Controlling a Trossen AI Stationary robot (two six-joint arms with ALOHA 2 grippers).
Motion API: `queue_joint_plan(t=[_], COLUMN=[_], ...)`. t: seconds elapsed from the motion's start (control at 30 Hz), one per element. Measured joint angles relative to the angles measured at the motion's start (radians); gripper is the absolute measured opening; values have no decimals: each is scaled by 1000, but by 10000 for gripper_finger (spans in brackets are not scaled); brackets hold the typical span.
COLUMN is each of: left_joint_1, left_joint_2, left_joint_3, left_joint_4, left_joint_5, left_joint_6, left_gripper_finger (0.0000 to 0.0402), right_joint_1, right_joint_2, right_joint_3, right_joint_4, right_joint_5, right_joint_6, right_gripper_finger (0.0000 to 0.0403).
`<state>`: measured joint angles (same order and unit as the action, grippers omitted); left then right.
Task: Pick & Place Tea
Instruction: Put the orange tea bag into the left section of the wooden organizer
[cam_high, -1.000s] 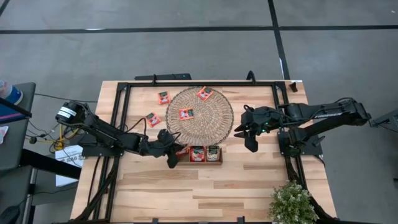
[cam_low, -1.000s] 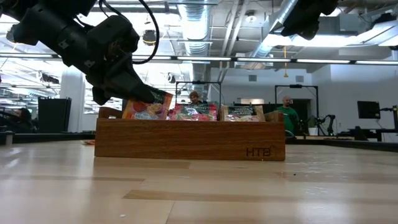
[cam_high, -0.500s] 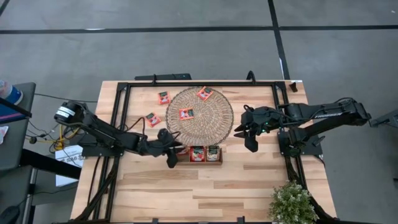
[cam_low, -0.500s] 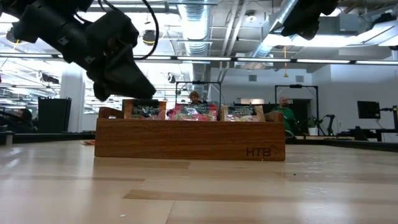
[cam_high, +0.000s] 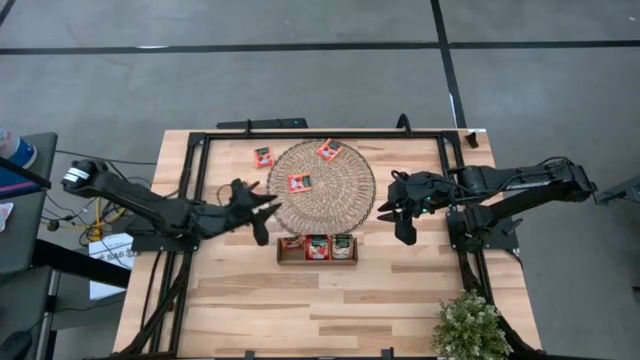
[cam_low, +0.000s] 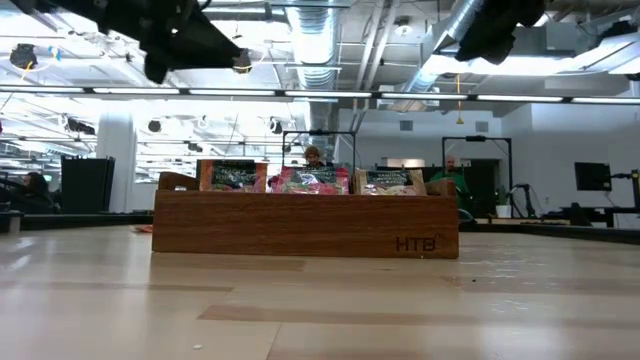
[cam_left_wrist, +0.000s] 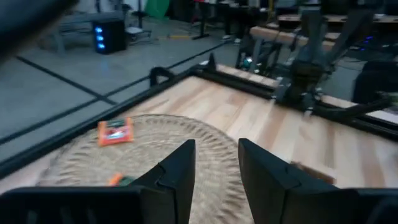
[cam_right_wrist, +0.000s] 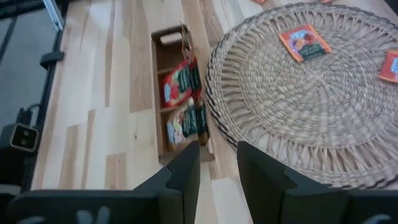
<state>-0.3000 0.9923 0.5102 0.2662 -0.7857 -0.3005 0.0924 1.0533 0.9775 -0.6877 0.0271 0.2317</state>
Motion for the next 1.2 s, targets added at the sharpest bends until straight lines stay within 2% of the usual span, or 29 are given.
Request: queue_joint_plan(t=[0.1,0.2,0.37,0.47,0.57,0.77,0.9,1.07,1.2], left_joint_1=[12,37,82,99,100,112,187,349,518], left_joint_2=[-58,-103,-119,-118,-118,-118,-110,-68,11], left_joint_3=[0,0,0,0,0,0,33,86,144], left_joint_4=[-120,-232,-302,-312,-304,-259,-256,-259,-288], left_joint_5=[-4,39,147,152,129,148,283,473,695], left_joint_6=[-77,-187,-283,-292,-295,-261,-224,-159,-159], left_gripper_finger=[114,114,114,114,114,114,114,114,114], right_joint_1=[-14,-29,-36,-36,-36,-38,-38,-39,-43], right_joint_2=[-15,-45,-132,-199,-290,-507,-611,-711,-758], right_joint_3=[0,0,0,-6,-97,-372,-497,-577,-602], right_joint_4=[-36,-75,-77,-70,16,267,366,418,404], right_joint_5=[0,29,110,147,161,163,163,192,214], right_joint_6=[-5,-26,-47,-48,-32,85,116,110,110], right_gripper_finger=[98,98,98,98,98,98,98,98,98])
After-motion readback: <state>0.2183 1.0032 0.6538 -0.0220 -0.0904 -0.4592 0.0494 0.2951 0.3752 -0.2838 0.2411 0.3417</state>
